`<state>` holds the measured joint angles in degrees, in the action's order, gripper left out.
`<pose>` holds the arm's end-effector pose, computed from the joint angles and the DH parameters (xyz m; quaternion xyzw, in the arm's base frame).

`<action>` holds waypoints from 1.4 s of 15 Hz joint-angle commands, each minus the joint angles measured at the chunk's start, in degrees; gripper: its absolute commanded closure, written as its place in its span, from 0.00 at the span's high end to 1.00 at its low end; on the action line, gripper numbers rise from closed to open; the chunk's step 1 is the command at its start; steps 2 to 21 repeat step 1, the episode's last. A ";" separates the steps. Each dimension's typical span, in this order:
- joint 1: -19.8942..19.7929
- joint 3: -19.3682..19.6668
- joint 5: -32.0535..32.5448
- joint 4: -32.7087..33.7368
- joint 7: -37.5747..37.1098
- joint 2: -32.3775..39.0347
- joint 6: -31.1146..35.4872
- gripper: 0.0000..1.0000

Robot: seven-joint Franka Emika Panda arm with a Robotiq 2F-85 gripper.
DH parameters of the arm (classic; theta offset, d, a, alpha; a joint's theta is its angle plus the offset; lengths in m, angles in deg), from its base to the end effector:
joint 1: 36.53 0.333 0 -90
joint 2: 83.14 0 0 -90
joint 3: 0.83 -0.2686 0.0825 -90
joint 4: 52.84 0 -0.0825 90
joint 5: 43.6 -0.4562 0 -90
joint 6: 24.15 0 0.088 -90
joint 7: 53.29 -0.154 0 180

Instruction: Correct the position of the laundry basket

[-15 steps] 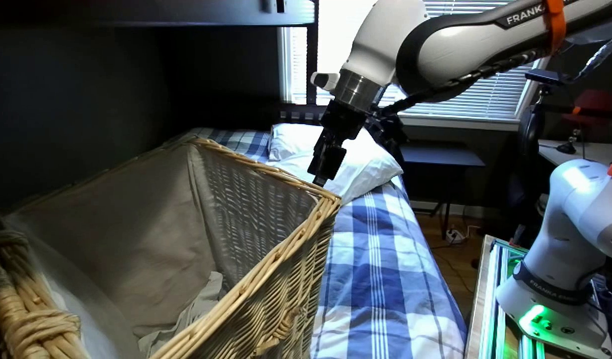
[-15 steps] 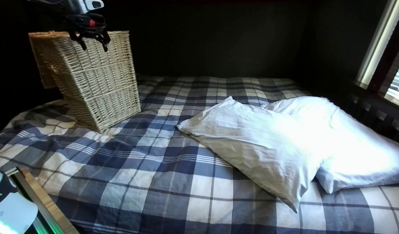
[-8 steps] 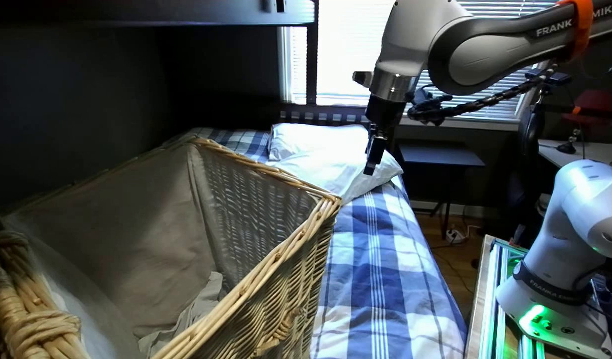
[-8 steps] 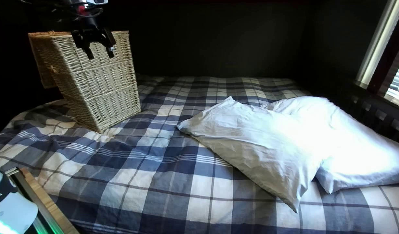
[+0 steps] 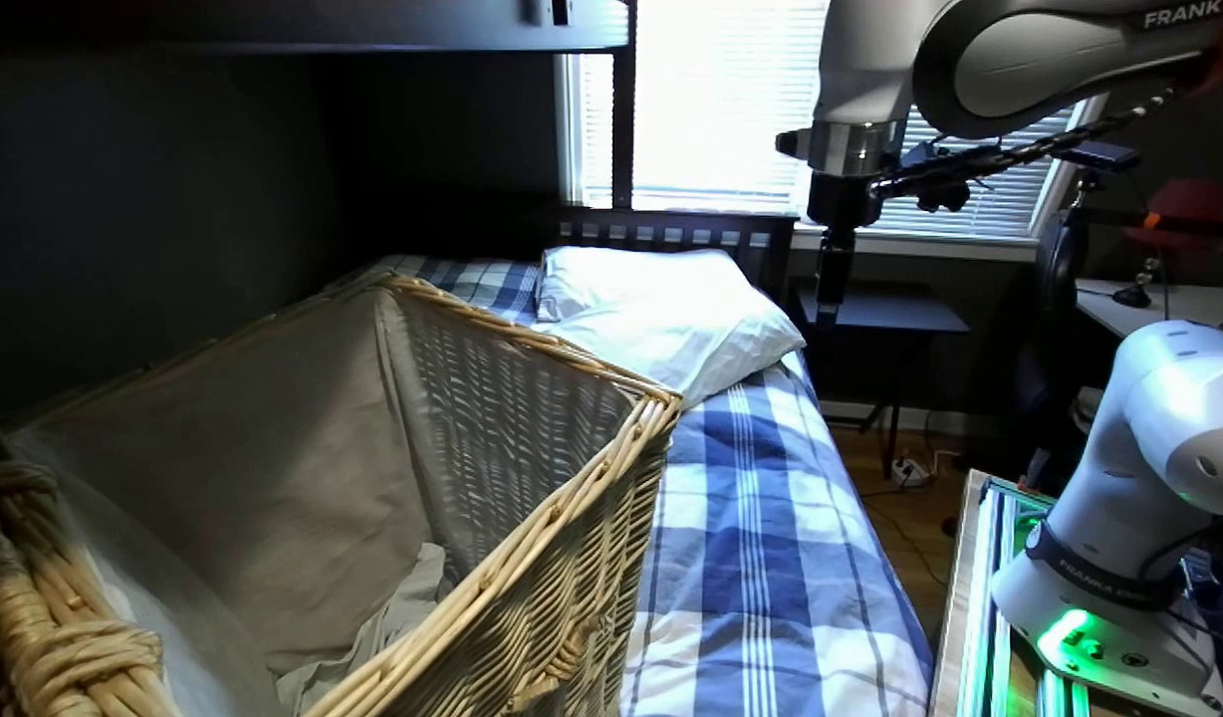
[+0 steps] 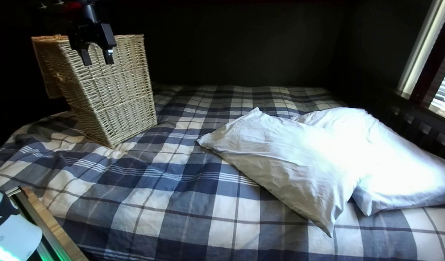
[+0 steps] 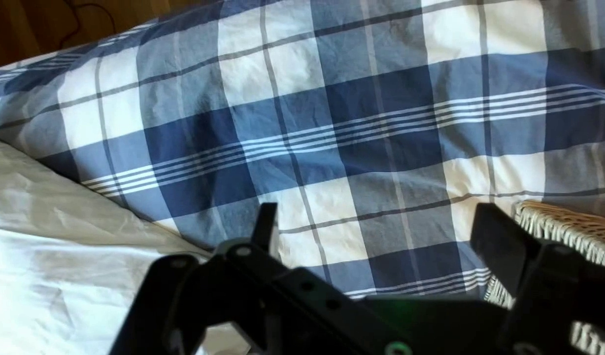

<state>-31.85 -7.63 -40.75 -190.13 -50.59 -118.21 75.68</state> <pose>0.4511 0.0811 0.4257 0.9912 0.1166 -0.0188 0.0598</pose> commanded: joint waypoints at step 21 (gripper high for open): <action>0.68 0.52 0.30 0.07 -0.42 0.12 -0.17 1.00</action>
